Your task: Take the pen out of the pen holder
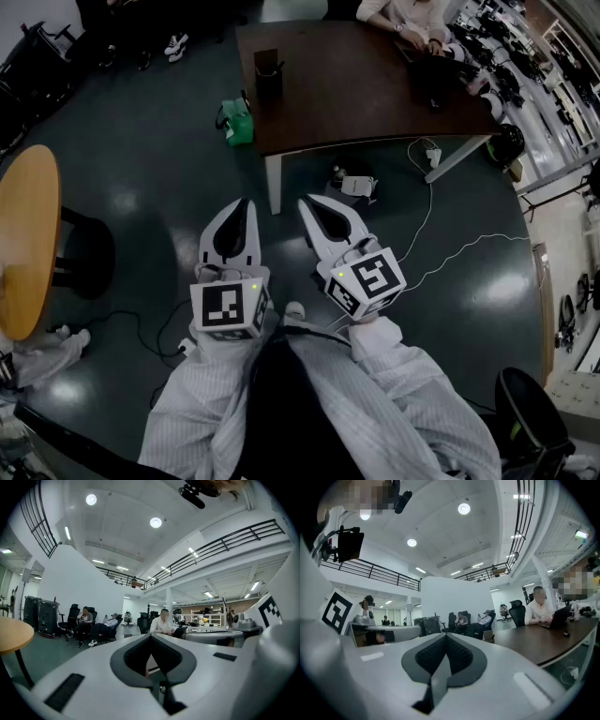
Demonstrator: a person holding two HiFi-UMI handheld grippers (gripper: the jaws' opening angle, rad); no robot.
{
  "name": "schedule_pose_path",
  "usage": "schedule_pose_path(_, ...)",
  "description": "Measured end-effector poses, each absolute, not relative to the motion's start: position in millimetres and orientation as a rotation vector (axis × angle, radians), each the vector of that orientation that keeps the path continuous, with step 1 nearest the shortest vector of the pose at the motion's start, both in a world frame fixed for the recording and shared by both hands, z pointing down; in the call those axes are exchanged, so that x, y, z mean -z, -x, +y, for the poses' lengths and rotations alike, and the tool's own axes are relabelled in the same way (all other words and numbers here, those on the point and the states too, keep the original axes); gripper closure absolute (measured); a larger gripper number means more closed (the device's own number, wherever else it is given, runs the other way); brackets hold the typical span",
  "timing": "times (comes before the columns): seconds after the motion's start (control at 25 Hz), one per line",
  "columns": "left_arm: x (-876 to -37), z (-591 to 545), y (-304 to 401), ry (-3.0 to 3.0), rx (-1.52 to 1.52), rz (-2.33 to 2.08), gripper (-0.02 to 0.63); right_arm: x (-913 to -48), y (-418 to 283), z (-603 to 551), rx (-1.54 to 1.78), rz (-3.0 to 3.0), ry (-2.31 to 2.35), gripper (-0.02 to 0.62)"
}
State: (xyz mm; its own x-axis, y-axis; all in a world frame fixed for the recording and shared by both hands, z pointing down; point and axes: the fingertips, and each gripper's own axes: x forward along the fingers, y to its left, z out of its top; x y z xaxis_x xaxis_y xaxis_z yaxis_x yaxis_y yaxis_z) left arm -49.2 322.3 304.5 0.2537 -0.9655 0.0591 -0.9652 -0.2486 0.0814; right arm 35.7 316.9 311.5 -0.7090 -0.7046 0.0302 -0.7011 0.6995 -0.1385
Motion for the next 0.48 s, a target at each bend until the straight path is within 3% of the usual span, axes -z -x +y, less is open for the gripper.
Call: schedule_pose_path(0.48,-302,311,31,-2.409,0.013,-1.856,0.601,-311,-56,311,0.238,2.847,1.206,0.595)
